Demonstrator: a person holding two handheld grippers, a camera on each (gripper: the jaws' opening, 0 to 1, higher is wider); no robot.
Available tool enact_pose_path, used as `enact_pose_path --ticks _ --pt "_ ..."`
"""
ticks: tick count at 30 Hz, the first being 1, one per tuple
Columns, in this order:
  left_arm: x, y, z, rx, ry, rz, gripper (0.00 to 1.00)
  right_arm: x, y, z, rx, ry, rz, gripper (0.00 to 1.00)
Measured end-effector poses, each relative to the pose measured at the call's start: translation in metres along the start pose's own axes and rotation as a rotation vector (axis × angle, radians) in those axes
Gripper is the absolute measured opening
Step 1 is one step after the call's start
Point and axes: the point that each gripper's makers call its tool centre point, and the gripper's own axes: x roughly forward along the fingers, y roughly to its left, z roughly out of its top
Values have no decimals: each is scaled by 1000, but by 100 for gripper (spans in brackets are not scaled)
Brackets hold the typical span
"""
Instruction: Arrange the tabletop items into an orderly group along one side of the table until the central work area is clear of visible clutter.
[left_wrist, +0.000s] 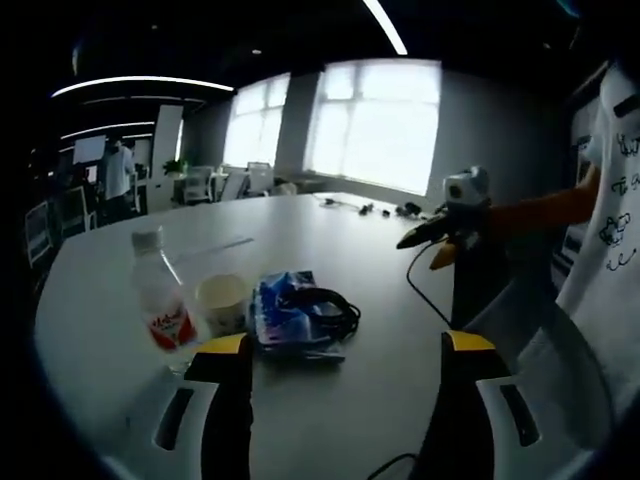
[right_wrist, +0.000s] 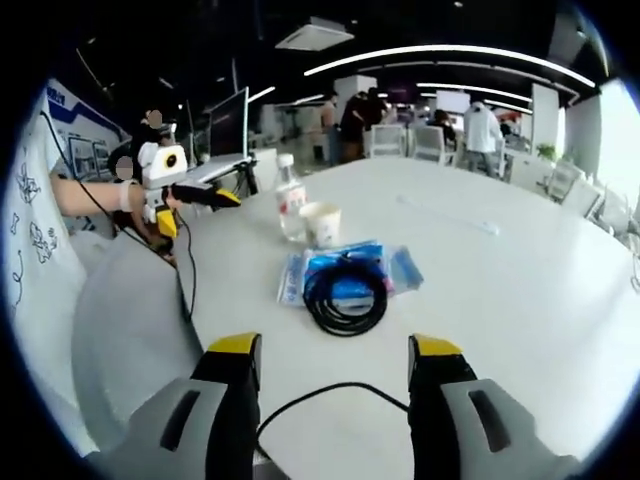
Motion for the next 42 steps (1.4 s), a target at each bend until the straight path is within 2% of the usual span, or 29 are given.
enact_pose_path --ticks 10,14,16,19,23,25,29,35,40,42 --pt "11 -4 4 0 -3 -6 74 -17 -14 -11 31 2 -37 55" --pt "14 -5 7 2 -11 -4 73 -16 -22 -11 46 0 -45 49" --pt "17 -5 9 4 -10 -5 73 -13 -25 -8 77 -15 -44 48" --pt "21 -3 11 5 -12 8 71 -6 -27 -7 70 -11 -38 47" --pt "26 -1 17 3 -36 16 60 2 -28 -3 87 -23 -21 47" --pt "31 -1 17 -7 -36 17 59 6 -29 -2 80 -20 -16 46" --pt "39 -2 17 -8 -36 8 54 14 -31 1 93 -26 -5 43" --pt "57 -2 14 -34 -22 5 53 26 -36 7 102 -32 7 41" --pt "69 -4 12 -32 -13 -12 46 37 -37 12 91 -29 21 40" --pt "74 -2 10 -26 -5 -5 43 42 -39 12 92 -19 23 36"
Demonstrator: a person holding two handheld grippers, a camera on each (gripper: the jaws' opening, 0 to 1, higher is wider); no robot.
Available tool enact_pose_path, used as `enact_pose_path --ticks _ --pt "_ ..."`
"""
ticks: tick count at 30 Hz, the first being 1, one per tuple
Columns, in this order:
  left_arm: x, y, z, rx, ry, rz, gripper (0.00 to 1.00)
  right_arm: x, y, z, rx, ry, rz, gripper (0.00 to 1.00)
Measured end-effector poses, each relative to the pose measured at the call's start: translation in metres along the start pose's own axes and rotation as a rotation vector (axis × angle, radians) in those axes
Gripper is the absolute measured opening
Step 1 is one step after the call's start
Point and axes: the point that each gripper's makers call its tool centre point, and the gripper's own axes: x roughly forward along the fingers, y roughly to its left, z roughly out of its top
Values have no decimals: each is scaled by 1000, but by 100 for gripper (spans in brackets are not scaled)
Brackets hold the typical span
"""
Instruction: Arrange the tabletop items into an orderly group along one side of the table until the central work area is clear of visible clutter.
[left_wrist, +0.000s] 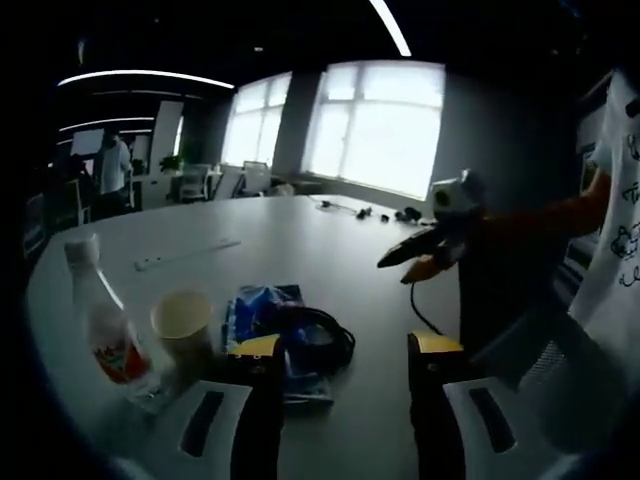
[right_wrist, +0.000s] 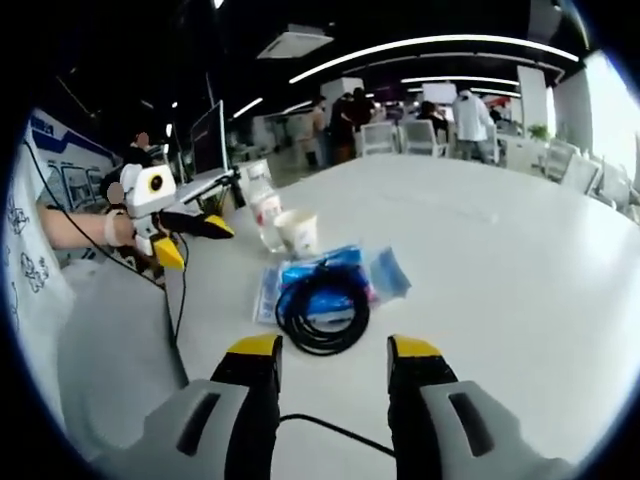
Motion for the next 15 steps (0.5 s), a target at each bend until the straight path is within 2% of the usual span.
enact_pose_path --ticks 6,9,14,15 --pt "17 -1 -9 -2 38 -14 41 19 -4 4 0 1 1 32" --pt "28 0 -14 57 77 -9 39 32 -4 5 11 9 15 32" --pt "42 -6 -24 184 156 -51 34 51 -4 4 -2 48 22 32" --pt "44 -6 -25 187 154 -52 33 55 -5 5 -17 50 19 32"
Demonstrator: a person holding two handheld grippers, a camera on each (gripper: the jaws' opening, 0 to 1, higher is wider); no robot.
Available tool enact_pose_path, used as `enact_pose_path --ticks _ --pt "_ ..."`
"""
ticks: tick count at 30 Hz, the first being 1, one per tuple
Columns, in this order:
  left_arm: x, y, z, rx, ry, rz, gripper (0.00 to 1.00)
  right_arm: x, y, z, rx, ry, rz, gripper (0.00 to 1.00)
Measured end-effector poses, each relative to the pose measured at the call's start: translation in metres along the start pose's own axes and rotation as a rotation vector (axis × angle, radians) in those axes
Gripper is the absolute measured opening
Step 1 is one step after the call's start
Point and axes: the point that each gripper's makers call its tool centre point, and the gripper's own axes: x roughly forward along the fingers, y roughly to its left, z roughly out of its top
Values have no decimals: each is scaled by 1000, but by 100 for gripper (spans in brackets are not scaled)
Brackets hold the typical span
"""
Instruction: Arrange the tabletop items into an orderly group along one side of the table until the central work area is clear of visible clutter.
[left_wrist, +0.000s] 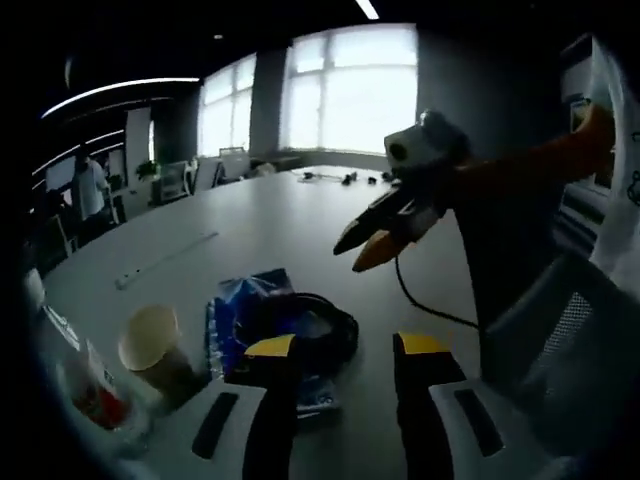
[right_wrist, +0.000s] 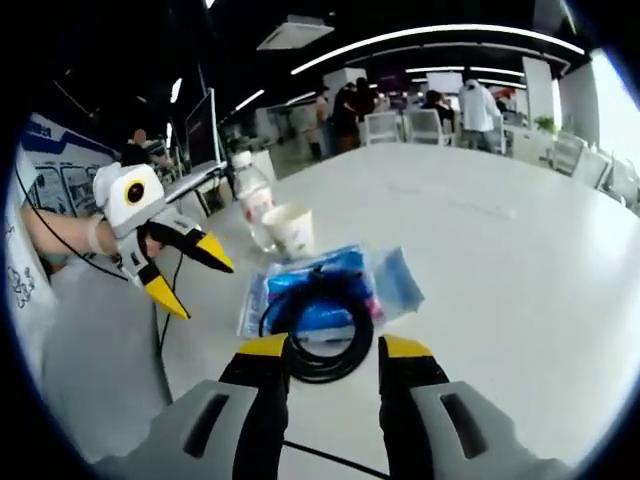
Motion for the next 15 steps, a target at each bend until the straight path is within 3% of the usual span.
enact_pose_path --ticks 2,4,15 --pt "6 -1 0 6 9 -8 33 3 0 0 1 4 3 32" --pt "10 -1 -1 71 30 -7 33 10 -1 1 13 17 9 31" --pt "32 15 -9 95 74 14 27 33 -16 -15 53 91 -2 27"
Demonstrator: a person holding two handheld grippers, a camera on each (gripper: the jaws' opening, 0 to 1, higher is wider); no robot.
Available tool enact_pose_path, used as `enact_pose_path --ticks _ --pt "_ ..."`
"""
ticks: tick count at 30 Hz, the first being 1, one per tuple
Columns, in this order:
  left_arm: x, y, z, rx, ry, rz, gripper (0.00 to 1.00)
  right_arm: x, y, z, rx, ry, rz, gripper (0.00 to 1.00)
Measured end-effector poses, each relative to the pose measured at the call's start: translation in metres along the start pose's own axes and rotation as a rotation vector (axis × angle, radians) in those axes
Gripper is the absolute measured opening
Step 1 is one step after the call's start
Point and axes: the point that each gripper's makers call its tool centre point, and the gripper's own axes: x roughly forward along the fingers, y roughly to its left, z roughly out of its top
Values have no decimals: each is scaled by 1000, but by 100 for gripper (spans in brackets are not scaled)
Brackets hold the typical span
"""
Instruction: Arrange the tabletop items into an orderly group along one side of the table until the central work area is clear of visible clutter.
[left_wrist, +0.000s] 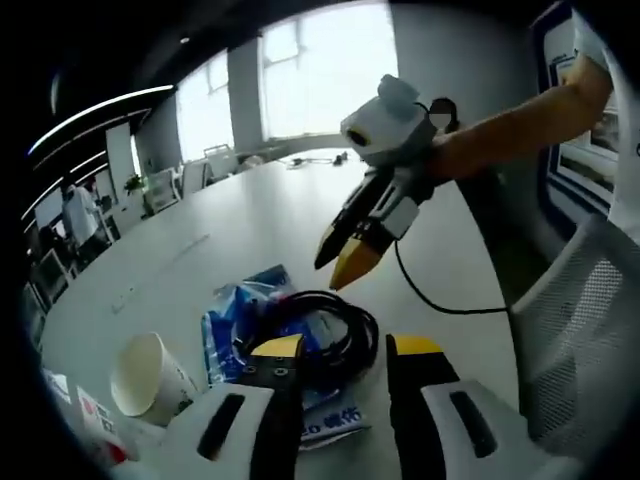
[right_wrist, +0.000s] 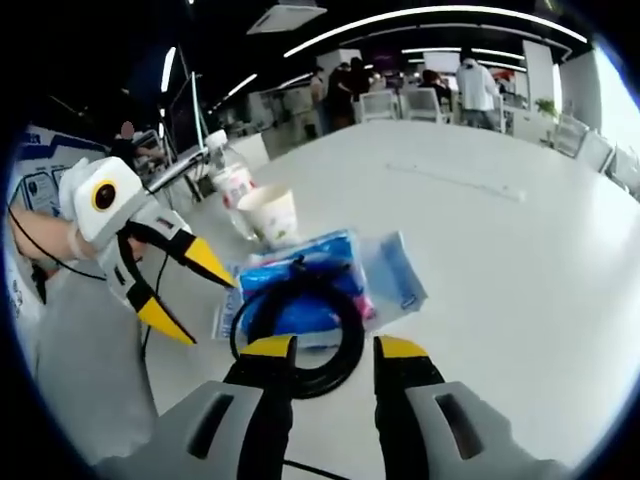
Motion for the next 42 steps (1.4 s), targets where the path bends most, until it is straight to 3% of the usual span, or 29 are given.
enact_pose_path --ticks 9,12,15,16,18,21,22,23,27,42 --pt "9 -1 -8 -2 29 -18 28 16 -9 -4 3 36 -30 24" --pt "9 -1 -11 34 49 -17 29 21 -8 -4 -5 43 -24 24" --pt "4 6 -10 106 66 25 28 22 -5 -2 0 37 -15 24" --pt "4 7 -11 101 73 37 28 22 -5 -2 2 40 -15 24" --pt "3 11 -11 -9 77 65 27 22 -5 -2 -5 40 -14 24" --pt "1 30 -9 -77 68 163 23 22 -6 -2 0 40 -15 24" --pt "0 33 -13 -127 94 181 22 22 -7 -3 -1 41 -18 24" --pt "3 36 -11 -159 80 184 21 21 -8 -4 -2 47 -22 24" --pt "4 40 -18 -156 142 203 17 20 -7 -8 -14 56 -19 22" --pt "12 48 -23 -157 223 231 11 21 -6 -12 -23 63 -22 20"
